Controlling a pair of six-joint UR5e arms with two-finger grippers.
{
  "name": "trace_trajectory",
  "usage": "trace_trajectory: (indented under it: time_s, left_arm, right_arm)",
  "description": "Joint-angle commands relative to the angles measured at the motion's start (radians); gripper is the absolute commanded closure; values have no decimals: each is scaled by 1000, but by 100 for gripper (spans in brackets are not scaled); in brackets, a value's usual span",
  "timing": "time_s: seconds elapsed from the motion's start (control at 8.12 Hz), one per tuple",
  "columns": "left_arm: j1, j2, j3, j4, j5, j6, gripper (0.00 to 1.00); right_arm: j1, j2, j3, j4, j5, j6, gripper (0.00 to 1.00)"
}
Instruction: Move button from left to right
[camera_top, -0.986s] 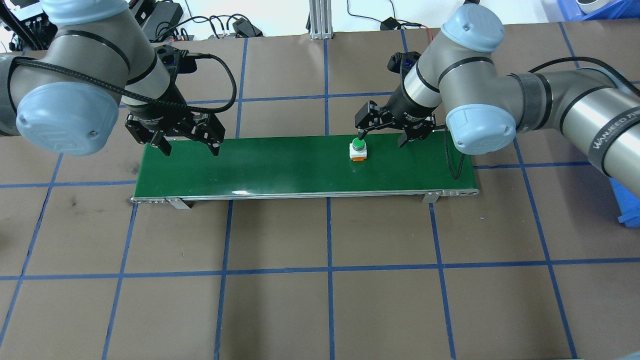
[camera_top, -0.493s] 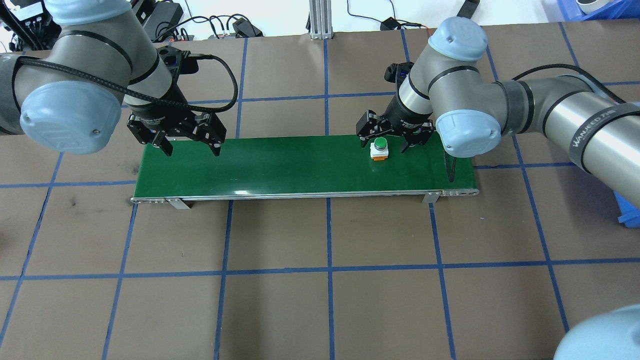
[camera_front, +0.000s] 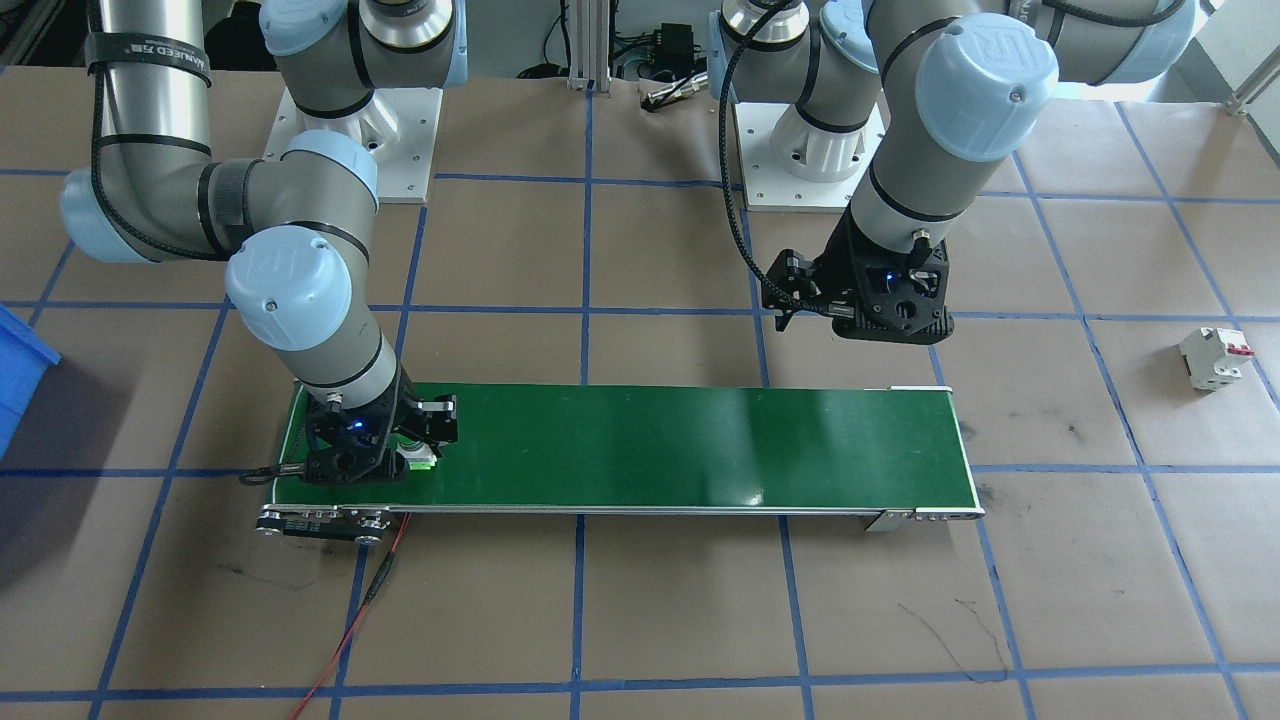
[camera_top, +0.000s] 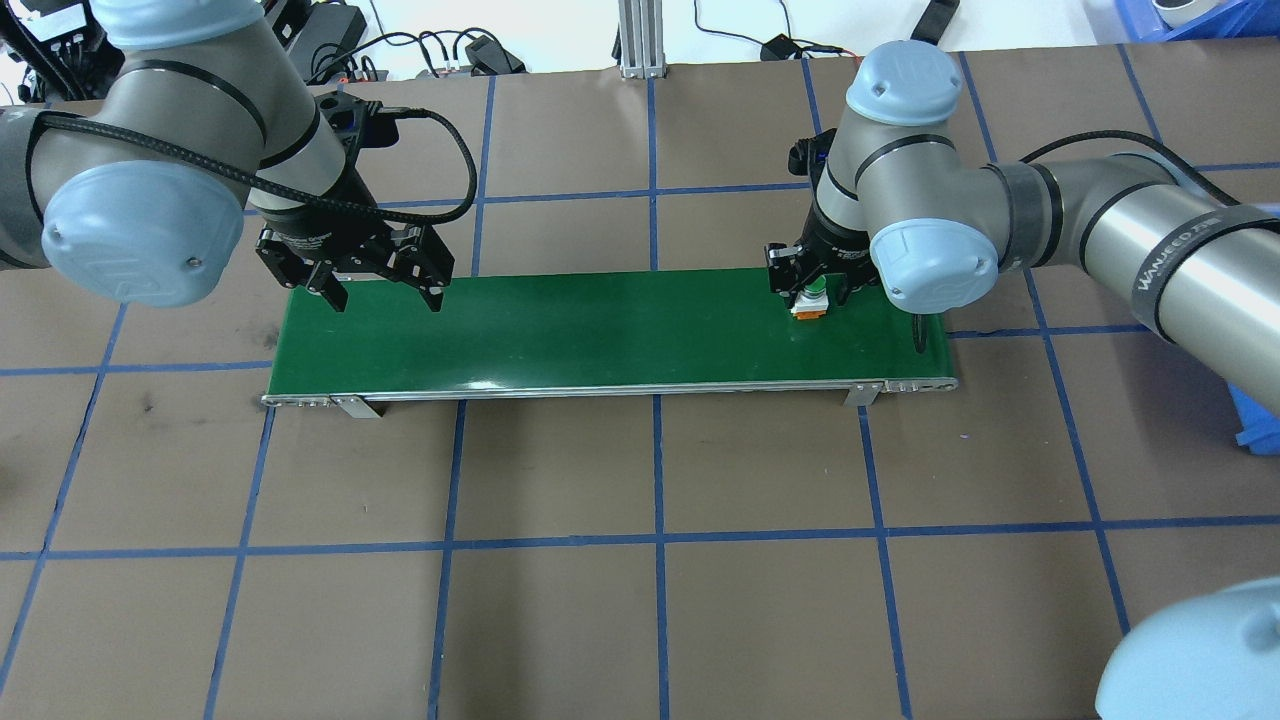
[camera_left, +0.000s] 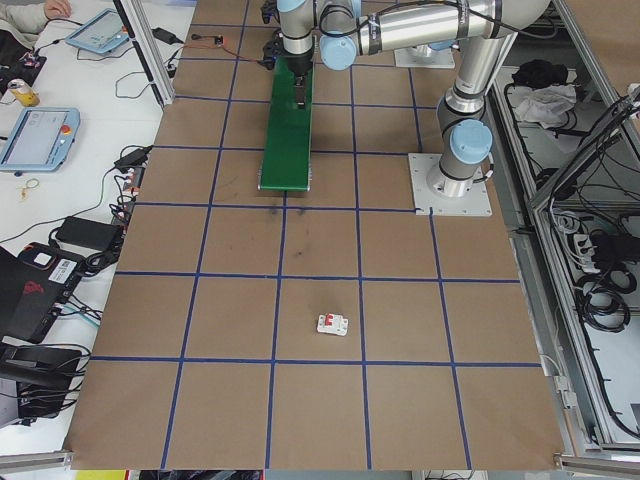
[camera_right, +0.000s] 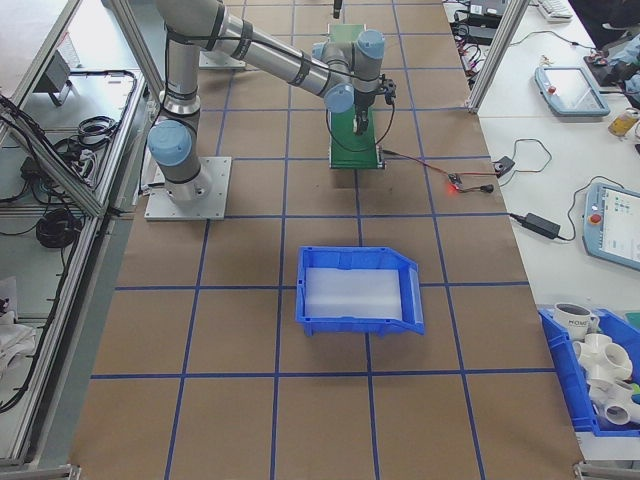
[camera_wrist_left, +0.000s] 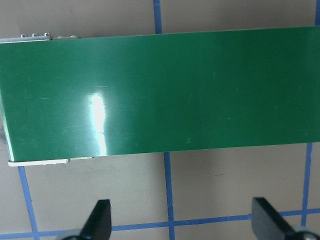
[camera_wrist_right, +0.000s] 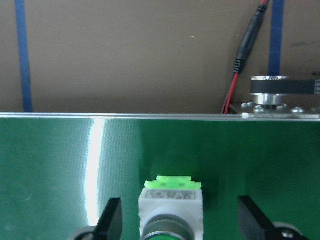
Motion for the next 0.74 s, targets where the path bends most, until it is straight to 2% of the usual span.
trace_trajectory:
  time_s: [0.0, 0.37, 0.49, 0.62]
  left_arm:
    - [0, 0, 1, 2, -1, 10, 0]
    - [0, 2, 1, 11, -1, 5, 0]
    - [0, 2, -1, 11, 1, 5, 0]
    - [1, 2, 1, 11, 2, 11, 0]
  right_arm:
    - [-53, -20, -51, 65, -40, -93, 100]
    - [-258, -116, -123, 233, -41, -289, 100]
    - [-340, -145, -129, 267, -44, -451, 100]
    - [-424, -187, -136, 315, -76, -550, 100]
